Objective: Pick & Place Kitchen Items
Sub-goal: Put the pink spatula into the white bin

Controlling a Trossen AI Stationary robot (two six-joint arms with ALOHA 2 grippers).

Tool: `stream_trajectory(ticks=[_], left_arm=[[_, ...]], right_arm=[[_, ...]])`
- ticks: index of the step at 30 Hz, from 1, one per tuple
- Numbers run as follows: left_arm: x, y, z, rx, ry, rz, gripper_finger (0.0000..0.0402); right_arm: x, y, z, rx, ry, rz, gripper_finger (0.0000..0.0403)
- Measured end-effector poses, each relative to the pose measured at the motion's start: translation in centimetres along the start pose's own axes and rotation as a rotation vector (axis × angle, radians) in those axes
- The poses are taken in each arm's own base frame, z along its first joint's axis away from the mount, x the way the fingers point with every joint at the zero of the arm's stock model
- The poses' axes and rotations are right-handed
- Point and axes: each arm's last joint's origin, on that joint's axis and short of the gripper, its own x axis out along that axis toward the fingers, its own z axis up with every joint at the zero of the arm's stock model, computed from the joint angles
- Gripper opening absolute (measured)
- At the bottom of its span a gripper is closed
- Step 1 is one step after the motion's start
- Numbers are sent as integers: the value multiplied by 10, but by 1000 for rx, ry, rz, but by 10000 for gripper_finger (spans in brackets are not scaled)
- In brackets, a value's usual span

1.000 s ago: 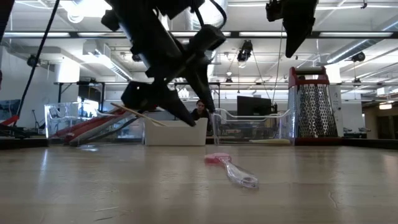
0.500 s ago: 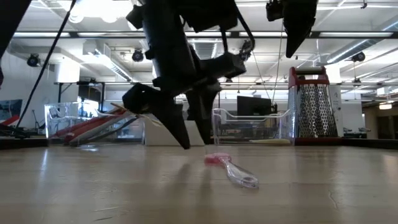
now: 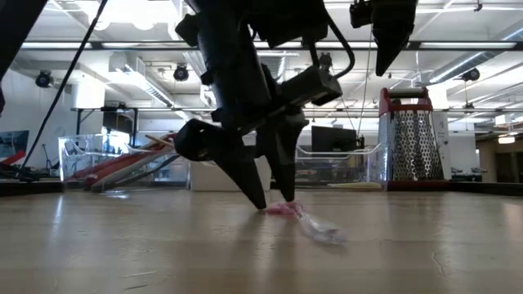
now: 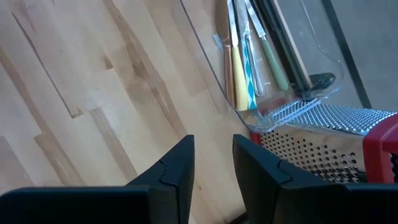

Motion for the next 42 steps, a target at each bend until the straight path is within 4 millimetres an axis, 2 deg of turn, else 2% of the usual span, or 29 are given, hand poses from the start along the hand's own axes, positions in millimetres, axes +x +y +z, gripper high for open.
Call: stream_trajectory(ticks=[7,11,17,29,33,42], left_arm=[[10,5,-3,5,-2,1,163],[12,6,-2,32,-10,-10,163],[13,7,4,-18,-29,-13,166],[15,6,9,-42,-96,-36,270],[25,10,10,-36,-113,2,276],[62,23,4,-32,-57,84,274]], right_arm=[[0,0,0,4,0,-1,96],[0,0,0,4,0,-1,96],[0,0,0,3,0,-1,95],[0,0,0,3,-1,0,95],[0,0,0,4,-1,0,95],[0,0,0,3,-1,1,95]])
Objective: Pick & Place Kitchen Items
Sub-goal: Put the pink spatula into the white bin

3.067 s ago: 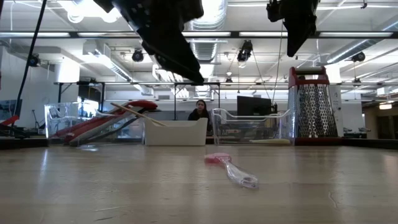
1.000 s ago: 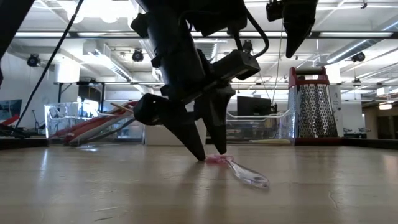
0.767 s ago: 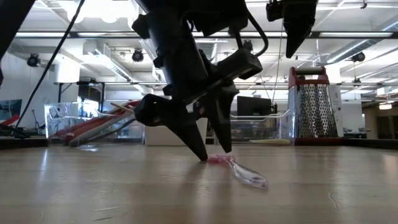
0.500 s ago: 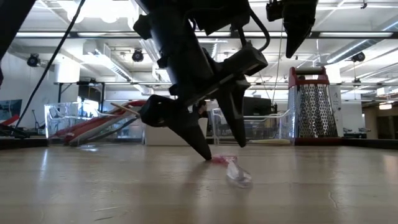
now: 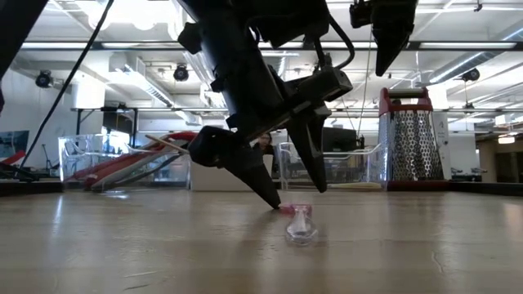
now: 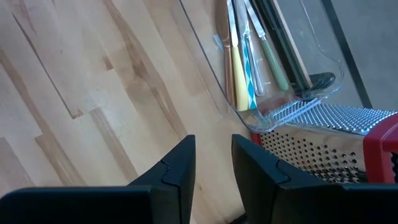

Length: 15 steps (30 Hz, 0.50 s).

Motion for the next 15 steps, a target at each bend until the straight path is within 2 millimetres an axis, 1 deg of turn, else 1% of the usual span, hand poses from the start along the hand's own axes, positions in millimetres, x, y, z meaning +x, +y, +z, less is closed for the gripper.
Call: stream_trajectory(ticks=[3,6,9,12,15], left_arm=[[4,1,-1,0,21,4,273],[1,0,-1,2,63,-18,273],[-15,-5,1,2,74,-51,273],[-40,-14,7,30,37,-73,273],[-58,-22,11,61,3,-40,273]], right_arm=[[0,0,0,-4,1,0,95],[0,0,0,-5,1,0,95],[0,0,0,-7,1,0,95],[0,0,0,-15,1,0,95],[0,0,0,-14,0,0,95]])
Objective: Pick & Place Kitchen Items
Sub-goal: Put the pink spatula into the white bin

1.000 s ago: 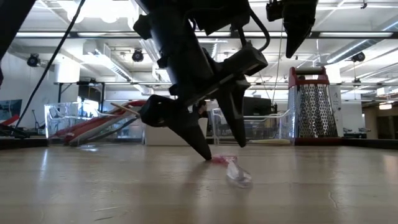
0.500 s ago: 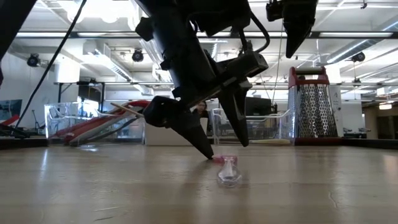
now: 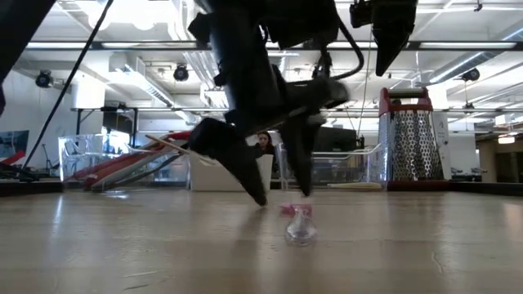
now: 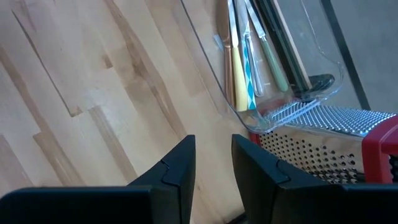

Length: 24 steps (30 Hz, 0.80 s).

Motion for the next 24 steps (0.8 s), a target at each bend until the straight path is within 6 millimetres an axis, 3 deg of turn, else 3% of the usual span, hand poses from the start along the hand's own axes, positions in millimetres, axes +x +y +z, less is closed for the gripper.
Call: stream_trajectory(ticks=[2,8,15,24], left_arm=[[-8,-1,2,14,-15,61,273],[-28,-17,11,11,-63,26,273],[-29,-20,7,-18,-56,16,273],[-12,-31,-5,-3,-24,-11,273]], right_arm=[[0,0,0,0,1,0,95],[0,0,0,-1,4,0,95],[0,0,-1,-1,6,0,95],[0,0,-1,-5,5,-1,95]])
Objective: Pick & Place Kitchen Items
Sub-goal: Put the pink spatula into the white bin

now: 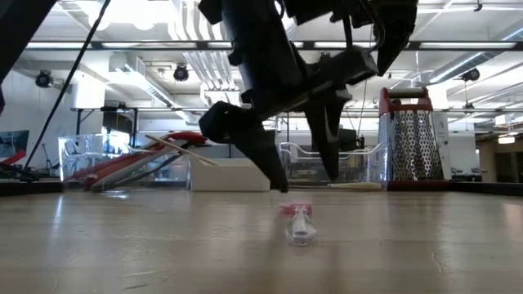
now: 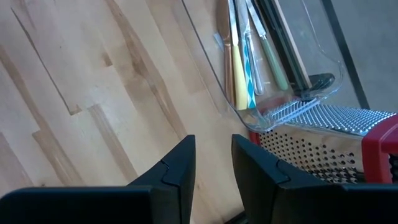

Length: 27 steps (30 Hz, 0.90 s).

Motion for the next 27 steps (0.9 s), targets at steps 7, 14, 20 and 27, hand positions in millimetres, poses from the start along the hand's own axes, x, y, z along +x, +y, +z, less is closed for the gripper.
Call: stream_trajectory(ticks=[7,14,20,27], left_arm=[[15,4,-6,-2,24,50,273],[31,9,-10,46,46,101,273],[38,15,-12,71,57,137,273],[47,26,-10,75,18,163,273]], right_arm=[[0,0,0,0,-1,0,95],[0,0,0,-1,-2,0,95],[0,0,0,-4,-3,0,95],[0,0,0,-12,-5,0,95]])
